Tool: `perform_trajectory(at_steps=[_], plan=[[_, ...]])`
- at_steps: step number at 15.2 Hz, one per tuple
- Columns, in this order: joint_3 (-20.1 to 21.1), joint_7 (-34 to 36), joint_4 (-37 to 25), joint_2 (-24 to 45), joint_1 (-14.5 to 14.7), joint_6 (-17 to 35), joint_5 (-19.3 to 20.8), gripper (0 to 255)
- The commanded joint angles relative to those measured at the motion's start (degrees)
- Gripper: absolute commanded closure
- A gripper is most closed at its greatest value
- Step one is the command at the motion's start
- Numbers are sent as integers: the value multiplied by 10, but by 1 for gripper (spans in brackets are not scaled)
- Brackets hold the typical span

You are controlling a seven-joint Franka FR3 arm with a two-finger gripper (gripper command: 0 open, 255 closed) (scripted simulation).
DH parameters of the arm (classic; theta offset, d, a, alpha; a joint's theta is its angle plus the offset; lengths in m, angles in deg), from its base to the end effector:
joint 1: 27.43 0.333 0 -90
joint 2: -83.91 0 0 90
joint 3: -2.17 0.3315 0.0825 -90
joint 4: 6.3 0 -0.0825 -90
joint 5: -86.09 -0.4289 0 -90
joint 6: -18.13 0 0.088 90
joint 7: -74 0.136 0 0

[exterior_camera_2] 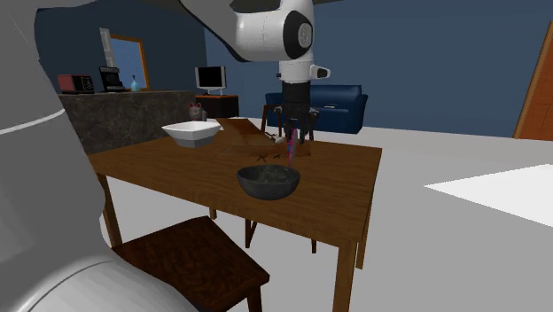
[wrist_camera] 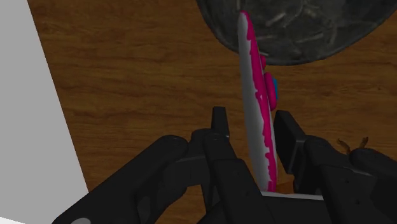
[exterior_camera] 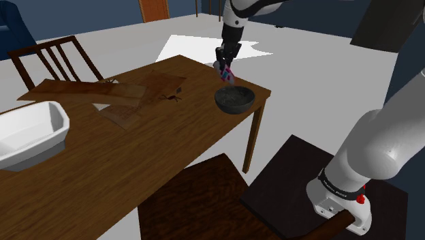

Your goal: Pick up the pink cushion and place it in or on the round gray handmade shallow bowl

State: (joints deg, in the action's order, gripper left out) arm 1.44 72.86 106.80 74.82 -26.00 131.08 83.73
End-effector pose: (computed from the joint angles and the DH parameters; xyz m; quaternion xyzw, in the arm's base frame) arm 0.5732 0.0104 0.5290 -0.9967 -0.0095 -0.0780 0.0202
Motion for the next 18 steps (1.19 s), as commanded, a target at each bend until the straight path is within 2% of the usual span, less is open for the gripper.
perform_trajectory(at_steps=[1,6,18], plan=[[7,13,45,-40,5,5,1,255],[36,55,148,-143,22,7,-4,255],[37,53,224,-130,22,96,-6,255]])
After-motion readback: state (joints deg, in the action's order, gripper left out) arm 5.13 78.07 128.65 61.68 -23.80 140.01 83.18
